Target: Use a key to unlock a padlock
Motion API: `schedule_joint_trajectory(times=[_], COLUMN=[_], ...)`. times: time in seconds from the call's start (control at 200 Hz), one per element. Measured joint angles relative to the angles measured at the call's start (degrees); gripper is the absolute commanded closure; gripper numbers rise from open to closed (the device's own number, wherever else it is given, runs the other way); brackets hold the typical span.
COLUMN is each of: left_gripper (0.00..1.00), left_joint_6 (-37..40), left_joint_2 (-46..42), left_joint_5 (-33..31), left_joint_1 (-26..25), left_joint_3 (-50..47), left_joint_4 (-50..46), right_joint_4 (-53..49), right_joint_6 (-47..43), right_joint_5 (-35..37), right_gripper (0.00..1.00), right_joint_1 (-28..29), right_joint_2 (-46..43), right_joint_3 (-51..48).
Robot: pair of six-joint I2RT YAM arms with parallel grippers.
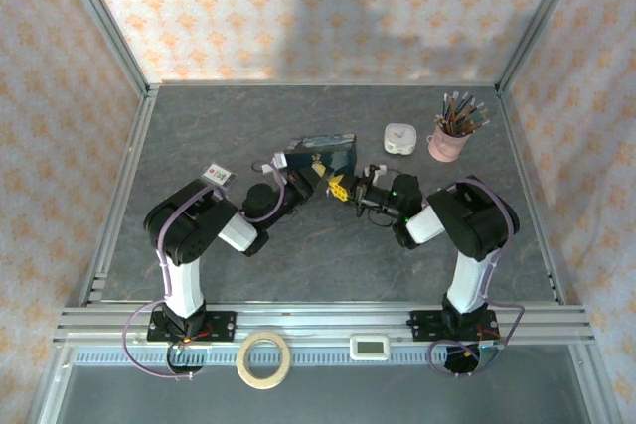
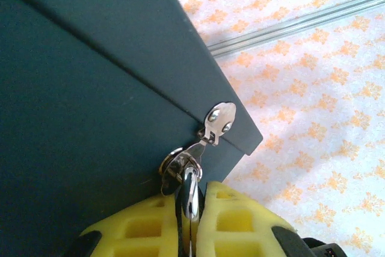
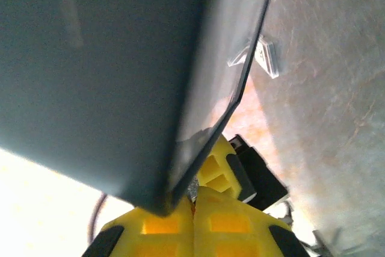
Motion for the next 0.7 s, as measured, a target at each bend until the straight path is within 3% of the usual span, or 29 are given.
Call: schedule_joint_trajectory(times=[0.07, 0.606, 0.701], left_gripper=[1.0, 1.0, 1.0], left_joint_6=[0.04, 1.84, 1.81], left_joint_2=[1.97, 2.54, 2.45], left_joint_5=[0.09, -1.18, -1.49], left_joint_1=[0.04, 0.24, 0.17], left_joint_3=[0.0, -0.57, -1.55], left_joint_4=[0.83, 2.82, 3.13], right_joint_4=[0.5, 2.84, 2.89], right_joint_6=[6.49, 6.47, 5.81], right_joint_5=[0.24, 4.59, 4.63], right_gripper=[1.0, 1.0, 0.91], right_joint_1=[0.04, 1.31, 1.68], right_joint_2=[1.75, 3.19, 3.41], right_joint_3=[0.0, 0.17, -0.2])
